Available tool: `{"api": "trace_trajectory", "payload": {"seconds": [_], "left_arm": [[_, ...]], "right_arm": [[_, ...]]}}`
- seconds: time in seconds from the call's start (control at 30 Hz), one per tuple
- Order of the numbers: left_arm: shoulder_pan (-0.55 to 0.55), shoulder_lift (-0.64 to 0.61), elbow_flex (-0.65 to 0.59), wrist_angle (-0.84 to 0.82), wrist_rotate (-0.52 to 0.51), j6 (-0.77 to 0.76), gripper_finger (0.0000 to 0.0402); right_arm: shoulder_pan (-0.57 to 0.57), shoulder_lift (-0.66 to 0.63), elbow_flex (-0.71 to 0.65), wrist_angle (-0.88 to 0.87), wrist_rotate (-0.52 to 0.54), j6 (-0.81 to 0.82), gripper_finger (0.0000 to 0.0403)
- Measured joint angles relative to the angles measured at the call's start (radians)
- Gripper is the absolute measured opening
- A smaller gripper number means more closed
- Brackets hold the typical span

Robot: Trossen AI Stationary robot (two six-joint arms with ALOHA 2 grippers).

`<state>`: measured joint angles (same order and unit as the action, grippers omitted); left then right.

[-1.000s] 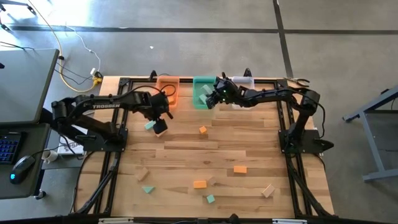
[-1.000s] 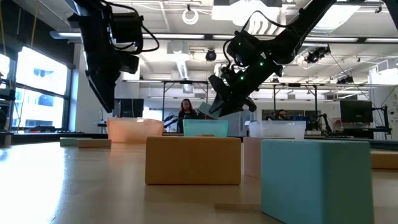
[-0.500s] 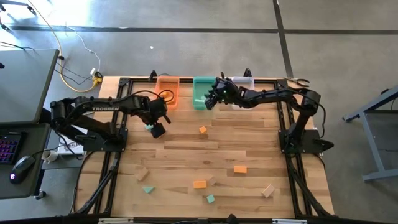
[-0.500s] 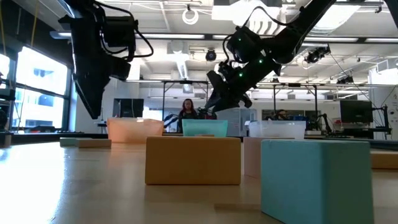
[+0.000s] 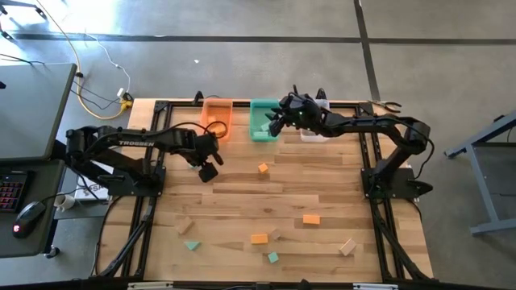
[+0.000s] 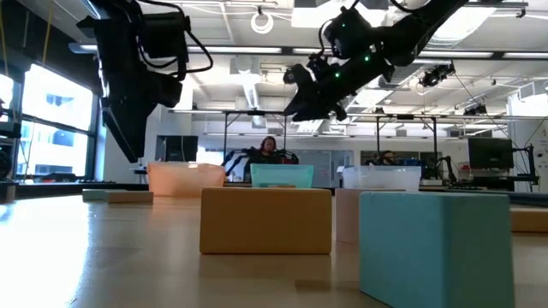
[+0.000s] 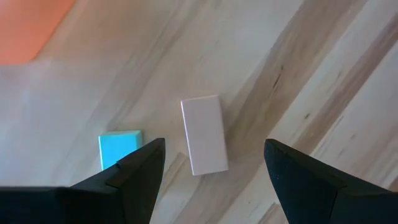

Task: Sort & place blocks by color
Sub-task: Put the brown block into the transparent bin

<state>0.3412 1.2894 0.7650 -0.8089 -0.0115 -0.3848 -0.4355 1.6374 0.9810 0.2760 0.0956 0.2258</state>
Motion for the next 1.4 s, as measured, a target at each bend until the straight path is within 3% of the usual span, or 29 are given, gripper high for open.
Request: {"api": "trace_trajectory", "payload": {"seconds": [0.43,1.4], "left_arm": [[-0.049,0.019,0.000,-0.006,-0.041,-0.103,0.0261],[-0.048,0.309,0.004,0.007,-0.011,-0.040,0.0245]], "right_arm": [[0.045,-0.042,0.000,-0.001,0.001,-0.039,0.0152],[0.058,-0.041,0.000,-0.002,0.003,-0.052,0.0152]]}}
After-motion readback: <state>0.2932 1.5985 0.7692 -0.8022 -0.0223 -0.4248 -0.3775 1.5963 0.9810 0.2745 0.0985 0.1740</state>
